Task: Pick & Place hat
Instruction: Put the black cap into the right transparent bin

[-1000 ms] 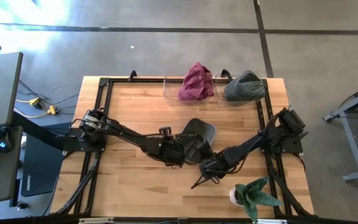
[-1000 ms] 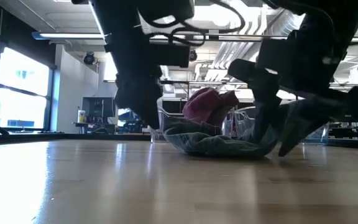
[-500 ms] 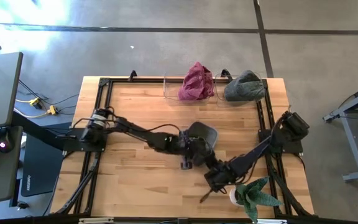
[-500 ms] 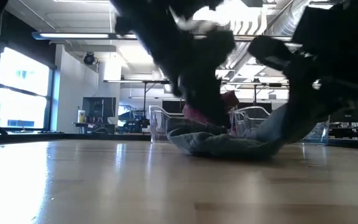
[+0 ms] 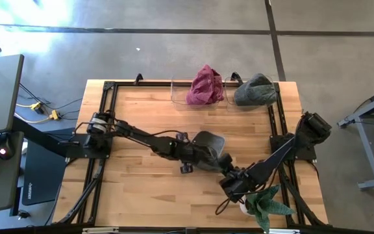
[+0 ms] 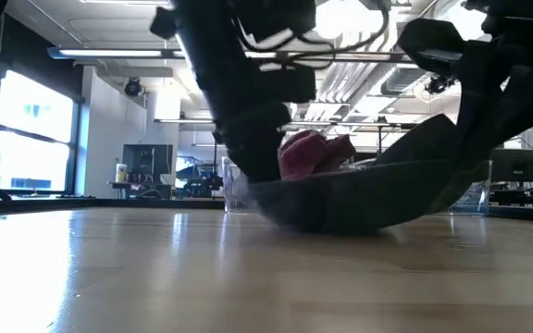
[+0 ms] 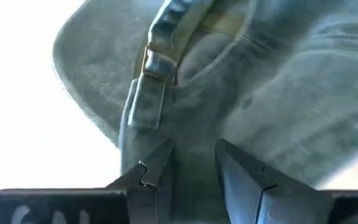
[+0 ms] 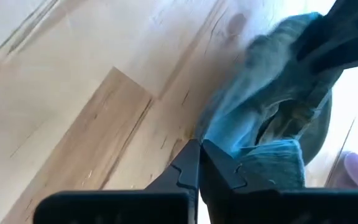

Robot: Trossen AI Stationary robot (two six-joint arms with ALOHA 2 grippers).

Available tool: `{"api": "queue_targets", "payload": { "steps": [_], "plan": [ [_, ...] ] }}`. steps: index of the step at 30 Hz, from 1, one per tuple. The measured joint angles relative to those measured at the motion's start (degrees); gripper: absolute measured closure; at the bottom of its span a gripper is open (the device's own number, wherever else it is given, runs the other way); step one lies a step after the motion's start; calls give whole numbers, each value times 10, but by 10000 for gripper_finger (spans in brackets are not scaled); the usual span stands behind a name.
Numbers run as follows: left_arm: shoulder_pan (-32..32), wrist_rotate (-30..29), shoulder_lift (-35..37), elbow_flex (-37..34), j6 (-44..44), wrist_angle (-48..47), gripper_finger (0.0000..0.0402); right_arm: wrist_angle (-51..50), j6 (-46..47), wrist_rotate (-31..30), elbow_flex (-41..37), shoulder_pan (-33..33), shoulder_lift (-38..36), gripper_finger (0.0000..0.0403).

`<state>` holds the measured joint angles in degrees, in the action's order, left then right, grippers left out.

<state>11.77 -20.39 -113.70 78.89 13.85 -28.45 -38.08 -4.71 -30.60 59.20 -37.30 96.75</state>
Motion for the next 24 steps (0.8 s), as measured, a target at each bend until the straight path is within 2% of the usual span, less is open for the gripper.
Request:
{"api": "queue_targets", "payload": {
  "steps": [4, 8, 11, 14, 16, 19, 22, 24],
  "plan": [
    [27, -24, 14, 0, -40, 8, 292, 1, 9, 21, 0, 3, -2, 400],
    [59, -44, 21, 0, -131, 53, 292, 2, 9, 26, 0, 9, -2, 398],
    [81, -22, 21, 0, -210, 102, 292, 2, 8, 23, 0, 9, -2, 400],
    [90, 30, 0, 2, -277, 151, 291, 1, 10, 20, 0, 9, -2, 399],
    [89, 56, -13, -2, -310, 152, 288, 1, 11, 20, 0, 9, -2, 399],
    [86, 66, -29, 1, -317, 187, 273, 2, 13, 20, 0, 10, -2, 401],
    [81, 60, -33, 0, -320, 178, 242, 2, 13, 19, 0, 10, -2, 399],
    [74, 90, -41, 0, -319, 183, 218, 1, 13, 17, 0, 10, -2, 399]
  ]
}}
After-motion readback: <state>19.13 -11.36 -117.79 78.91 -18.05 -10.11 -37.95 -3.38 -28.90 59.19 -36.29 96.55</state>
